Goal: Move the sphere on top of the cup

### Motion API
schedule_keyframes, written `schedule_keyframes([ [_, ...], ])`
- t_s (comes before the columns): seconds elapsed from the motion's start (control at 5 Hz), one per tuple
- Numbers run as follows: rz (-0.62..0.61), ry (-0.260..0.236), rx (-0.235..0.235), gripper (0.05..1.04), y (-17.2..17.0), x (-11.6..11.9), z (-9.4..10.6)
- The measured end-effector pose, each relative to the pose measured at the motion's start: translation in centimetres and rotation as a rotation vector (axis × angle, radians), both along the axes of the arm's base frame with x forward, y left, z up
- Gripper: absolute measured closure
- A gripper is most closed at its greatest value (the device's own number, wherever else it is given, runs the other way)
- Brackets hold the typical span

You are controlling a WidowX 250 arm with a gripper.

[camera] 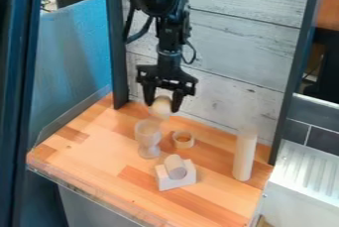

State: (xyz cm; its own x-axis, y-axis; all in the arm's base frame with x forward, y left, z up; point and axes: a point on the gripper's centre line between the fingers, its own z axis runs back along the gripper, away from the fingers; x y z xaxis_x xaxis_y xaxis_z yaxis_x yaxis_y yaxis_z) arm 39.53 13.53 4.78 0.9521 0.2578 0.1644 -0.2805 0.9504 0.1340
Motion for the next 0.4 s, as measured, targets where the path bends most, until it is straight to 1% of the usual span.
schedule_keyframes([
  [0.2,0.013,0.032,0.005,0.359,0.73,-1.1,-0.8],
  [0.4,0.014,0.033,0.005,0.359,0.84,-1.97,-0.75],
])
